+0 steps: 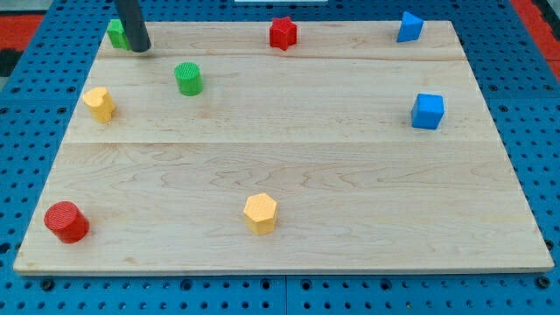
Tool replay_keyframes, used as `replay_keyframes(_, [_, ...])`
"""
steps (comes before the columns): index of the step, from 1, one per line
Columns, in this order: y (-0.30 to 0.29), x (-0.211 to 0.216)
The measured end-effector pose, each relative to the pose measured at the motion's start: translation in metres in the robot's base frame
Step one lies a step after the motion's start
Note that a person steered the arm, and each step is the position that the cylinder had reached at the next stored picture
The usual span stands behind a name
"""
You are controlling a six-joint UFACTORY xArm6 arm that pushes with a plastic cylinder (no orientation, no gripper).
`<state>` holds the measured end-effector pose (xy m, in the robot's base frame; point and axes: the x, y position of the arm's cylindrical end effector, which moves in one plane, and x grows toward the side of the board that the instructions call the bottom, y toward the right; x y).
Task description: Move the yellow heart top of the yellow hexagon
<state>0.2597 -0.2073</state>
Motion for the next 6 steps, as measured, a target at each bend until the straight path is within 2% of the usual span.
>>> replay_keyframes(2, [0.012,0.017])
replay_keyframes(4, [-0.037,0.021])
replay_keyframes(6, [-0.066,0.068])
